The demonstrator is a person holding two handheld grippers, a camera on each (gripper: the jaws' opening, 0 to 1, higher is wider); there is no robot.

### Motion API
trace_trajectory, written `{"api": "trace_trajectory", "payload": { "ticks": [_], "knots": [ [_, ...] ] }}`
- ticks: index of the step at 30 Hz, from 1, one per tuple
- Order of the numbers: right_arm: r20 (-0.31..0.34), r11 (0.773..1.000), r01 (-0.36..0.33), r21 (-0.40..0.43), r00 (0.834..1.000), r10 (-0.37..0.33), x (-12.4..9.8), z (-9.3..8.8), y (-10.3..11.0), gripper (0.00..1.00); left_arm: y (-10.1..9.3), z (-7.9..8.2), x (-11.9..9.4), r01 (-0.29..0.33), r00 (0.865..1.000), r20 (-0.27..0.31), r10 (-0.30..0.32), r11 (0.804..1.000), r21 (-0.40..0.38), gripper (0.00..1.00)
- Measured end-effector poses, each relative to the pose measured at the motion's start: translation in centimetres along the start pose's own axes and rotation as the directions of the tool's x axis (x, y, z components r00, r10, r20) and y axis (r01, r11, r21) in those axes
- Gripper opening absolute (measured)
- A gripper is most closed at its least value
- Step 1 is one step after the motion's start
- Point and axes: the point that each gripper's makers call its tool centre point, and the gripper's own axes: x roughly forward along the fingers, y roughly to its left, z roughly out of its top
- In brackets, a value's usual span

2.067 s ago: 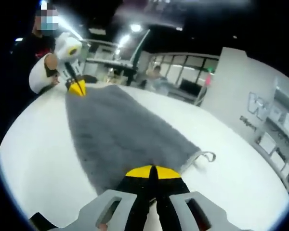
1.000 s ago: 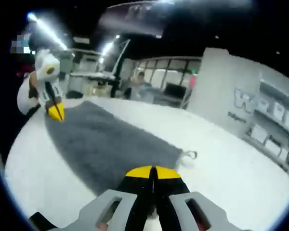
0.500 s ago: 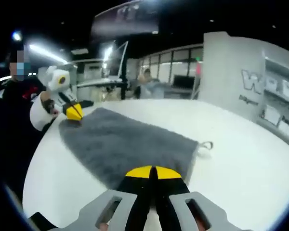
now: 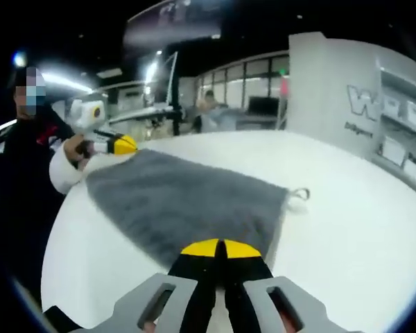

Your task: Open the folded towel by lifting each exposed corner and separating the folded layers until the towel lies flat within the target outline without major curled edges

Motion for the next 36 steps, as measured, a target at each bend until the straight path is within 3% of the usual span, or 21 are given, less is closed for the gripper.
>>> {"api": "trace_trajectory", "payload": {
  "ticks": [4,8,13,23,36],
  "knots": [
    [-0.024,1.000,-0.012,0.003,1.000,0.012,0.3,-0.5,0.3,0.00,0.2,-1.0,0.6,-0.014,0.999,-0.031,0.014,1.000,0.015,0.01],
    [-0.041,1.000,0.009,0.010,0.999,-0.009,0.5,-1.1,-0.3,0.00,-0.2,-2.8,1.1,0.004,0.994,-0.105,-0.002,1.000,0.018,0.01],
    [-0.052,1.000,0.015,0.002,0.999,-0.015,0.6,-1.3,-0.3,0.00,-0.3,-3.1,1.0,0.012,0.993,-0.119,-0.012,1.000,0.002,0.01],
    [-0.040,0.992,0.068,-0.102,0.997,-0.072,1.0,-1.4,-1.5,0.00,-1.6,-3.9,0.5,0.036,0.982,-0.185,-0.036,0.999,-0.002,0.01],
    [-0.023,0.985,0.094,-0.144,0.995,-0.098,1.3,-1.3,-2.3,0.00,-2.9,-4.1,-0.4,0.076,0.971,-0.230,-0.068,0.997,0.024,0.01]
  ]
}}
